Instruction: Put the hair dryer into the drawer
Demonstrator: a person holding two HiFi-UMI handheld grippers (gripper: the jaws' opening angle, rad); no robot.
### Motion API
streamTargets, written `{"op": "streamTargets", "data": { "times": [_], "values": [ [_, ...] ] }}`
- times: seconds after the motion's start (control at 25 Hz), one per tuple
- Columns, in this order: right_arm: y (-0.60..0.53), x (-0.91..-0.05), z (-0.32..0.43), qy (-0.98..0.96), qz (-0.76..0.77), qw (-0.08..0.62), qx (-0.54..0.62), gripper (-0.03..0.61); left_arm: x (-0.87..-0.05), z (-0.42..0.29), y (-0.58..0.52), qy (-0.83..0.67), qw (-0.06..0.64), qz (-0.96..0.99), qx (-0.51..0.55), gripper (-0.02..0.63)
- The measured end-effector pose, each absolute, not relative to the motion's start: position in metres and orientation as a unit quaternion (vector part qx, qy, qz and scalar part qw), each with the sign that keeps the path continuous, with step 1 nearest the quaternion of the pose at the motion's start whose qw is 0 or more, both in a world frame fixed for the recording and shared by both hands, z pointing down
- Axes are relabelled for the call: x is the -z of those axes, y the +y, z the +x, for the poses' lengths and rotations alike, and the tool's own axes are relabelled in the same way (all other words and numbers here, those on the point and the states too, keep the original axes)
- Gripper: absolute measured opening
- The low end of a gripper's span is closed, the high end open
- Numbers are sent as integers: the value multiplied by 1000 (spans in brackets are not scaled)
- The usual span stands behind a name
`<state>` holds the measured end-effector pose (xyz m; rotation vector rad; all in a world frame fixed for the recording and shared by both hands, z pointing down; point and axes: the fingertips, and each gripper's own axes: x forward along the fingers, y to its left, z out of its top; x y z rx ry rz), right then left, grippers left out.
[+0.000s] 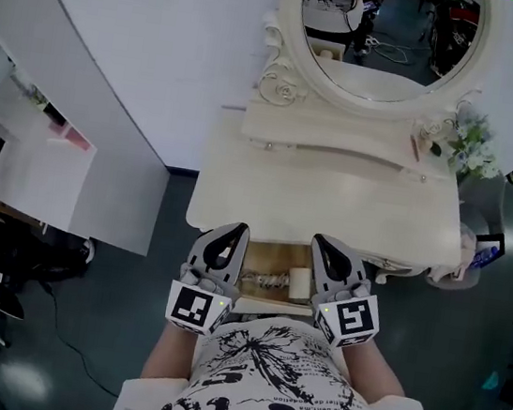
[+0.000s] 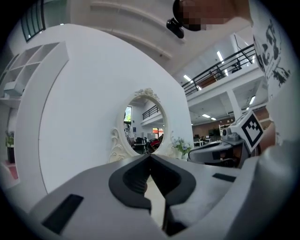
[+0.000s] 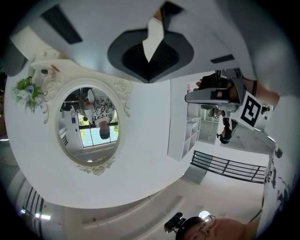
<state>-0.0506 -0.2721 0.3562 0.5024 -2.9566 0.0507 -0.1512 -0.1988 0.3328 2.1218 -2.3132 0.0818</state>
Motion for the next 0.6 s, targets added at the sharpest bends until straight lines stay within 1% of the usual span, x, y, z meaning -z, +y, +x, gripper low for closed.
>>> {"op": "streamTargets", "data": {
  "times": [0.6],
  "values": [
    [-271,-350,-54,-985,162,62,-5,12,-333,-146,-203,-726,1,687,-15,21]
  ]
}}
